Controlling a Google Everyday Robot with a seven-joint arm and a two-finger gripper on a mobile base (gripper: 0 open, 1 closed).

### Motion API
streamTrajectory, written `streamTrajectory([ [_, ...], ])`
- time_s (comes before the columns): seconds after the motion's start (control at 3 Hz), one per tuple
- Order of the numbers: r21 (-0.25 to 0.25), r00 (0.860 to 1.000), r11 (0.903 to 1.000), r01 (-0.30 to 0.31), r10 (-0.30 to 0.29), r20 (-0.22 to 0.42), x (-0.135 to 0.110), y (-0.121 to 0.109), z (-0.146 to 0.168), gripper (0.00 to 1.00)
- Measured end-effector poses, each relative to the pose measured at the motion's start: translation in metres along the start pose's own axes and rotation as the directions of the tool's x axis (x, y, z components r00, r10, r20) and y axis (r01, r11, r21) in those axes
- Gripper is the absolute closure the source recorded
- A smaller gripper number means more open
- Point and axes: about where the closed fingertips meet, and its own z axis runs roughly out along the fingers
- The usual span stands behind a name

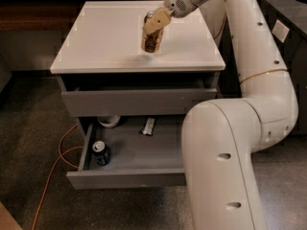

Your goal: Pick orange can from middle drawer and place on counter

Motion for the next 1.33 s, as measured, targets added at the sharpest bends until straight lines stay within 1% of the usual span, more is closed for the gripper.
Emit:
streamTrajectory([
  [0.33, -0.010, 0.998, 0.9983, -0.058, 0.057, -0.026, 0.005, -0.001, 0.016, 1.00],
  [0.67, -0.019, 0.994, 0.9960, -0.087, 0.086, -0.060, 0.007, 0.002, 0.028, 0.85],
  [1.0, -0.022, 0.992, 0.9953, -0.094, 0.092, -0.087, 0.008, 0.005, 0.035, 0.62],
  [1.33, -0.022, 0.992, 0.9953, -0.095, 0.093, -0.083, 0.007, 0.003, 0.040, 0.38],
])
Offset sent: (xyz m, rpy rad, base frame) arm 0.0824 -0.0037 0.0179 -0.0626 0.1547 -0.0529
